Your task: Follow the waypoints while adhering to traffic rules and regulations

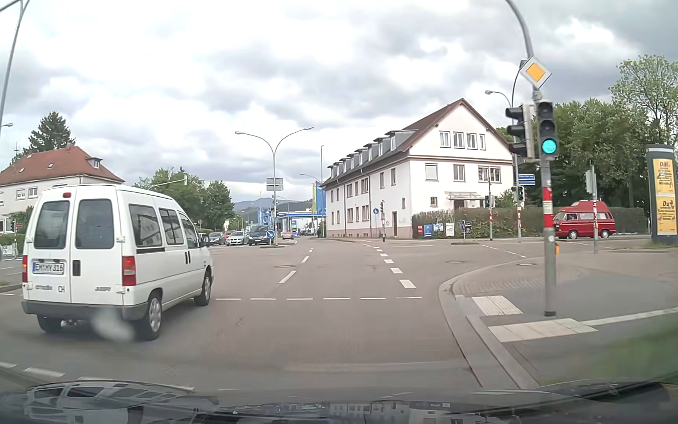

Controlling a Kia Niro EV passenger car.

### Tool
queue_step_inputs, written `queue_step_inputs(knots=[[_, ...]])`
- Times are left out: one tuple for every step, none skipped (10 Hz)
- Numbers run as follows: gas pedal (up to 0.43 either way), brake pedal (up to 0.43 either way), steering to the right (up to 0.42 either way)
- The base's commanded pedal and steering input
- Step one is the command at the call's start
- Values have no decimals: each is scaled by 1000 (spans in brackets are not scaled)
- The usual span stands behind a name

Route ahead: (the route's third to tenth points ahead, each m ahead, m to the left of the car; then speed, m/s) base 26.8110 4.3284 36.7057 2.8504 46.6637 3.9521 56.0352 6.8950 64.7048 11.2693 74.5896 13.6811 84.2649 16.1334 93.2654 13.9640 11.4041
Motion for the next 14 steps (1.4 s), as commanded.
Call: queue_step_inputs(knots=[[67, 0, -5], [67, 0, -5], [67, 0, -5], [67, 0, -5], [67, 0, -5], [67, 0, -5], [67, 0, -5], [59, 0, -5], [39, 0, -6], [39, 0, -6], [39, 0, -7], [28, 0, -9], [20, 0, -11], [0, 0, -13]])
